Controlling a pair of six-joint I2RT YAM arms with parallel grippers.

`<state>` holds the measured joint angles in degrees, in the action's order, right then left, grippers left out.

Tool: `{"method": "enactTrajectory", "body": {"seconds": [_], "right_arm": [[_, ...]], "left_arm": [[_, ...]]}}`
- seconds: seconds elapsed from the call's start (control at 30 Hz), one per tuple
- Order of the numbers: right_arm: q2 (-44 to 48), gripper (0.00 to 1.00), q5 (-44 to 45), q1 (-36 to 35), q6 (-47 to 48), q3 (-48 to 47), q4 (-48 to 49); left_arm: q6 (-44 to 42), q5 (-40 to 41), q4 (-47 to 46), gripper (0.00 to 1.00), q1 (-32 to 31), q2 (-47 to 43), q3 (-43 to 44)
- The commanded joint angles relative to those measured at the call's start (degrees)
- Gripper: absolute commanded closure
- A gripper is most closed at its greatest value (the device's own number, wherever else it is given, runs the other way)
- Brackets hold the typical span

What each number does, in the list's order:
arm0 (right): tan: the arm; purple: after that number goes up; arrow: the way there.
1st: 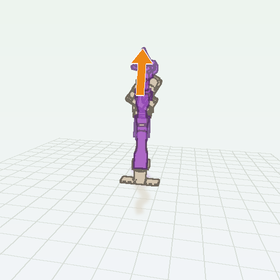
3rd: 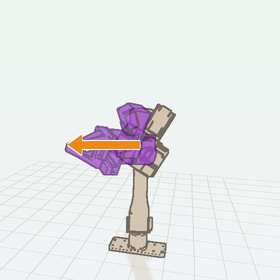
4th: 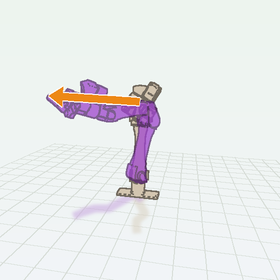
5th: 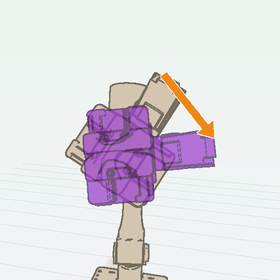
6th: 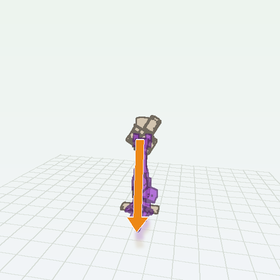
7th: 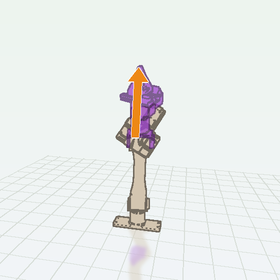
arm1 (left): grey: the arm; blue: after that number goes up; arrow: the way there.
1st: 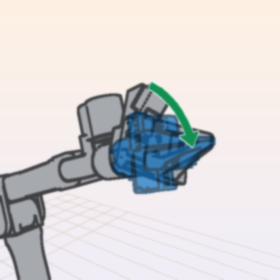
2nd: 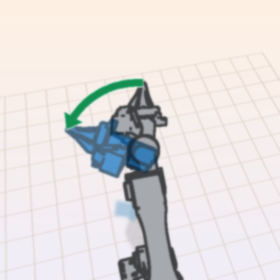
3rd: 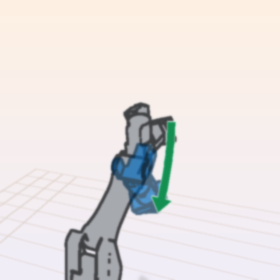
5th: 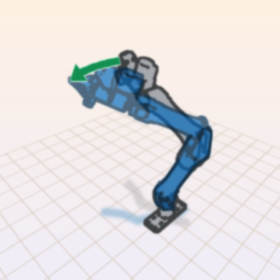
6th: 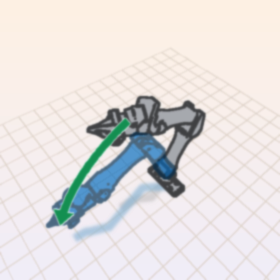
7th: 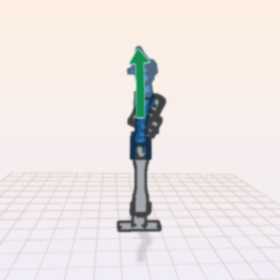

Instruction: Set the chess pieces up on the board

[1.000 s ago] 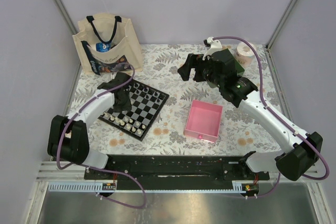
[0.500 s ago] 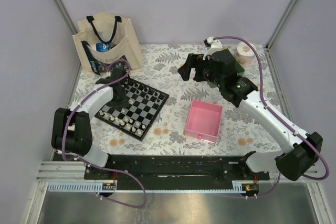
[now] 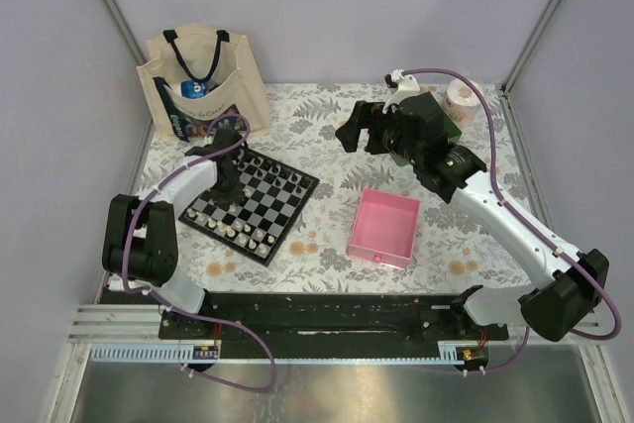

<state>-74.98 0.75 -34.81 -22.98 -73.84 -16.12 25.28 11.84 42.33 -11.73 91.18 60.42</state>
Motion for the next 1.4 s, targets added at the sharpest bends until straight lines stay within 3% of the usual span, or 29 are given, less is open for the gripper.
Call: {"method": "enactTrajectory", "body": {"seconds": [0.0, 0.6, 1.0, 1.37], "right_arm": [[0.63, 0.03, -0.67, 0.53, 0.31, -0.16, 1.97], [1.15, 0.03, -0.23, 0.53, 0.57, 0.10, 1.88], [1.24, 0.03, 0.13, 0.70, 0.92, 0.37, 1.88], [0.89, 0.03, 0.04, 0.70, 0.83, 0.10, 1.62]], "left_arm": [[-0.40, -0.85, -1.54, 0.68, 0.21, 0.76, 1.63], [-0.49, -1.20, -1.63, 0.77, 1.27, 2.43, 2.42], [-1.28, -0.68, 0.65, 0.98, 1.27, 0.41, 2.86], [-2.07, -1.20, 3.11, 0.98, 1.44, -4.17, 0.22]]}}
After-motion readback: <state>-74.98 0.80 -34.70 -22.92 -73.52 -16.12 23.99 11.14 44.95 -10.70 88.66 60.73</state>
